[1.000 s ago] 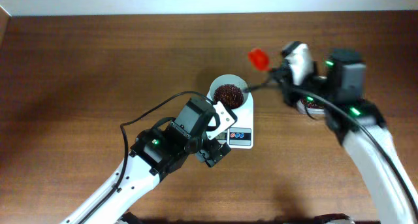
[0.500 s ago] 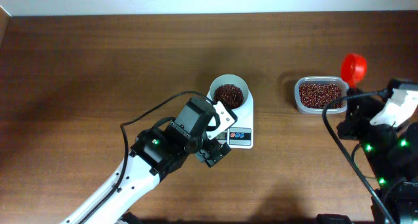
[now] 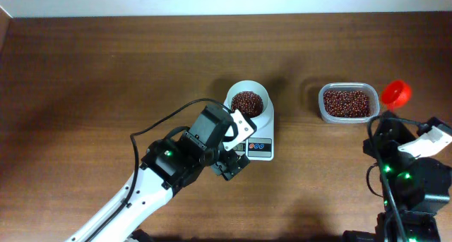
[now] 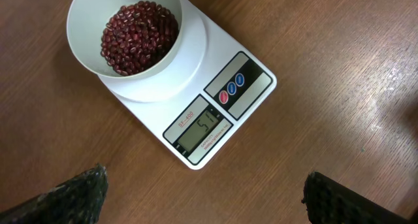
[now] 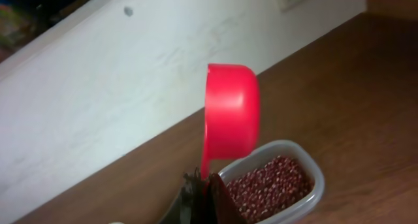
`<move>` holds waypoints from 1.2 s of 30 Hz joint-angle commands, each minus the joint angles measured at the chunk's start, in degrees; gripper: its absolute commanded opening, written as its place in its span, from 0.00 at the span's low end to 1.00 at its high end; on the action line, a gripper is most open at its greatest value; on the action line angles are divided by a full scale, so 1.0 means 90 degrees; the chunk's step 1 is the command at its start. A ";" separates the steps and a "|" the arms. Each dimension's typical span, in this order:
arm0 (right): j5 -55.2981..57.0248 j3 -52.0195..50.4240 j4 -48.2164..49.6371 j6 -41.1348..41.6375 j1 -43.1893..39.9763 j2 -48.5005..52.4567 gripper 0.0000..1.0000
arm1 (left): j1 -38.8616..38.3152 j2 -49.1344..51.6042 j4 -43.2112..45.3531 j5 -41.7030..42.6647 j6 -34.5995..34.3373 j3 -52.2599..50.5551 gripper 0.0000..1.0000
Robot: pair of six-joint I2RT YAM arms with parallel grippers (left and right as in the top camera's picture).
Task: Scoop item into bowl and weigh 50g on scale
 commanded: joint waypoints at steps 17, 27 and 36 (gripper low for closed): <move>0.1970 -0.0056 0.1015 -0.0867 -0.0233 -0.1345 0.04 | 0.0034 -0.0078 0.0015 0.0068 -0.0063 -0.0019 0.99; 0.0083 -0.0342 0.1144 -0.0391 -0.0231 0.0627 0.04 | 0.0034 -0.0078 0.0017 0.0068 -0.0063 -0.0019 0.99; -0.2178 0.0792 0.1894 -0.0862 -0.0231 0.4561 0.04 | 0.0034 -0.0078 0.0017 0.0068 -0.0063 -0.0019 0.99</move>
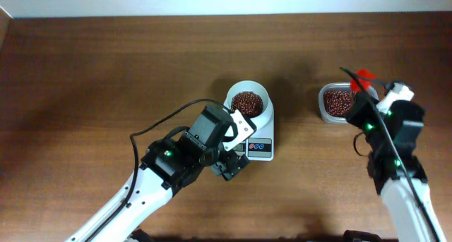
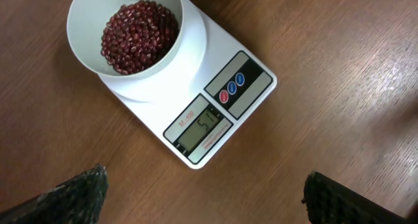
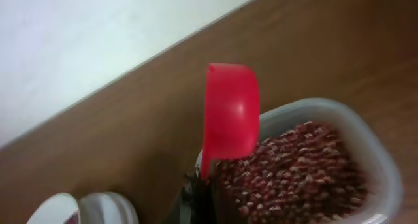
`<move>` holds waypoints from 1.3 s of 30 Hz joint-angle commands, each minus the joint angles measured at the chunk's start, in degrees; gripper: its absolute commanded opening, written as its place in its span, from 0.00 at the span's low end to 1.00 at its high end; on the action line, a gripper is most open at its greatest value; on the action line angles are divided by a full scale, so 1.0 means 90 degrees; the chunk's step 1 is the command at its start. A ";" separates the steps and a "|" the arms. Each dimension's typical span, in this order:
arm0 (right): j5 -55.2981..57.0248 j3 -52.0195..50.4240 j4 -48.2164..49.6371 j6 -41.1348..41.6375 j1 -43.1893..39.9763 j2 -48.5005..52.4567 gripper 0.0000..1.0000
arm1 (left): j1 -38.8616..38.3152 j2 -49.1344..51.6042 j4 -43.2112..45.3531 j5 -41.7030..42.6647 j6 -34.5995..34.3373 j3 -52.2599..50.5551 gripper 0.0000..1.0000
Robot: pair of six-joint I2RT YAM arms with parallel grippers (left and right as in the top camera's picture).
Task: Scoop item into bowl and weigh 50g on scale
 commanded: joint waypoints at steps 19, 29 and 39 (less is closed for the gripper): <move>-0.0413 0.0838 -0.1280 -0.0743 -0.0012 0.1129 0.10 | 0.0034 -0.0073 0.0015 0.0066 -0.0063 -0.0017 0.99; 0.0109 0.0835 -0.1632 -0.0746 -0.0012 0.1132 0.48 | 0.0034 -0.0073 0.0015 0.0066 -0.0063 -0.0017 0.99; 0.0253 0.0838 -0.1651 -0.0746 -0.0012 0.1129 0.43 | 0.0034 -0.0073 0.0015 0.0066 -0.0063 -0.0017 0.99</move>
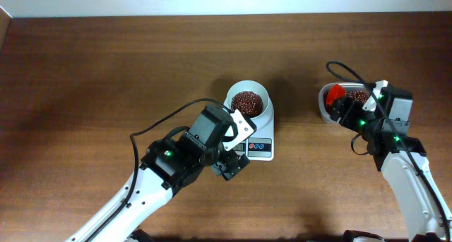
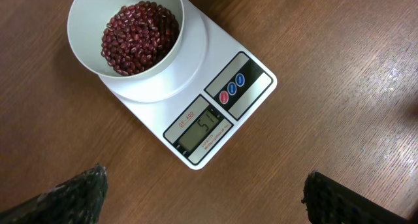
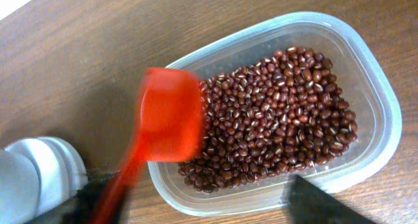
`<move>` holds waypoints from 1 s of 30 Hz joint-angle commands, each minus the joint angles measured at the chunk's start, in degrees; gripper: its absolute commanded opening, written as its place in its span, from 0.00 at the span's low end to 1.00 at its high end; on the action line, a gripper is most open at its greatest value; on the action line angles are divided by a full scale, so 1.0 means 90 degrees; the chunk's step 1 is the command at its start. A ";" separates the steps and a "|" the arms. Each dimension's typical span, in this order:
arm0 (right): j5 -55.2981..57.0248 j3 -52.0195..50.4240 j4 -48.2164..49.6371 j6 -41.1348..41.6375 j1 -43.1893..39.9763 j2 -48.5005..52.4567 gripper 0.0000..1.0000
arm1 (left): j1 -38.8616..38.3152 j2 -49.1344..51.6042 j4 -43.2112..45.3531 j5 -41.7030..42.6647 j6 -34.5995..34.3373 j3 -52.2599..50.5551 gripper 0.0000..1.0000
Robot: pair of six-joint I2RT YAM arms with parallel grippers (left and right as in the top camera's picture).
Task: Scoop item into bowl and weigh 50g on scale
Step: 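Lower the red scoop into the bean tub and release it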
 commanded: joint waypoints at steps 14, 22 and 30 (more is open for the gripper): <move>0.0704 0.0114 -0.1018 0.0102 -0.0017 0.0007 0.71 | 0.0029 -0.0073 0.0015 0.0068 -0.0063 -0.0017 0.99; 0.1054 0.0177 -0.1095 0.0223 -0.0386 -0.0100 0.83 | 0.0029 -0.0073 0.0015 0.0068 -0.0063 -0.0017 0.99; -0.1396 0.0192 -0.0865 -0.0811 -0.0721 -0.0323 0.99 | 0.0029 -0.0073 0.0015 0.0068 -0.0063 -0.0017 0.99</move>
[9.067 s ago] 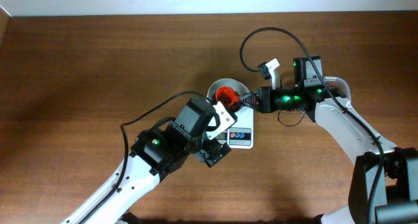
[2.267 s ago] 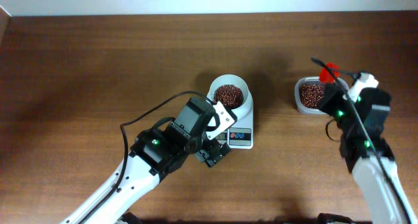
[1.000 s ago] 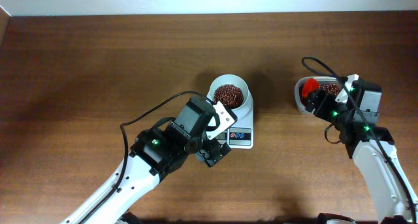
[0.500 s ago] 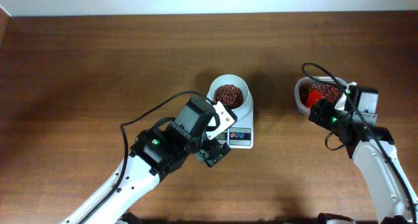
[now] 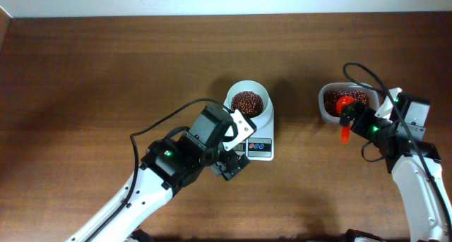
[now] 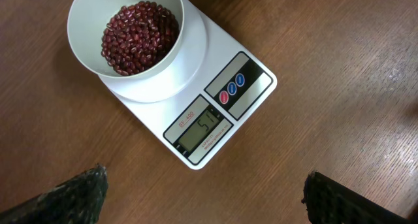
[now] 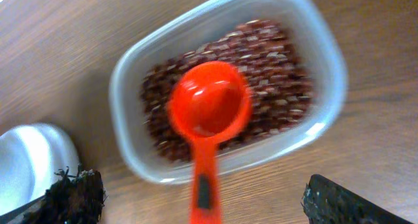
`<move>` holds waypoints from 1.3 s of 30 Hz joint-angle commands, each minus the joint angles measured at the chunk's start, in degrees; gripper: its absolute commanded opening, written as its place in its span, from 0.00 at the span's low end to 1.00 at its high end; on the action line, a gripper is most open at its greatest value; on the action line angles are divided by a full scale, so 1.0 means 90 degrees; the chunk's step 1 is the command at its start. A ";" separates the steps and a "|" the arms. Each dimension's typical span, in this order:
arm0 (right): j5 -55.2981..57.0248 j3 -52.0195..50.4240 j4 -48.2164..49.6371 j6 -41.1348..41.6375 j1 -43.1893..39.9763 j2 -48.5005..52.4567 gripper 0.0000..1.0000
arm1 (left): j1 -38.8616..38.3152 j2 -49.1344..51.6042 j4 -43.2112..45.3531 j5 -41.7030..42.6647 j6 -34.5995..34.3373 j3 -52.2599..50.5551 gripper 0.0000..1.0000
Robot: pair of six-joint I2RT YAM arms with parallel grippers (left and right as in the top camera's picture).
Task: Scoop item into bowl and weigh 50g on scale
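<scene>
A white bowl [image 5: 248, 101] of red beans stands on the white scale [image 5: 258, 147]; in the left wrist view the scale's display [image 6: 203, 125] reads 51. My left gripper [image 5: 232, 166] hovers open just in front of the scale, holding nothing. The red scoop [image 7: 208, 109] lies cup-up on the beans in the clear container [image 7: 134, 72], its handle [image 5: 344, 133] sticking out over the near rim. My right gripper [image 7: 198, 185] is open above that handle, with the fingers [image 7: 72, 198] wide apart and clear of it.
The bean container [image 5: 326, 112] sits to the right of the scale on the brown wooden table [image 5: 106, 73]. A white wall edge runs along the far side. Cables trail from both arms.
The scoop was tipping at the container's left end between my spread right fingers; now it rests on the beans, handle over the rim. The right gripper has shifted rightward. Left arm, bowl and scale are unchanged.
My right gripper first held the scoop upright, to the right of the container. It then had it over the container's right end. Later its jaws stood apart with the scoop tipping inside. Now the scoop lies released in the container. The scale read 51 throughout.
</scene>
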 commanded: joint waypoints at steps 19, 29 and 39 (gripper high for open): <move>0.0452 0.0673 -0.1421 -0.1484 -0.0019 -0.0726 0.99 | 0.0029 -0.0073 0.0017 0.0068 -0.0063 -0.0017 0.99; 0.0449 0.0673 -0.1421 -0.1484 -0.0019 -0.0673 0.99 | 0.0029 -0.0073 0.0017 0.0068 -0.0063 -0.0017 0.99; 0.0449 0.0673 -0.1421 -0.1484 -0.0019 -0.0673 0.99 | 0.0546 -0.1073 0.0134 -0.0010 -0.0410 -0.0410 0.99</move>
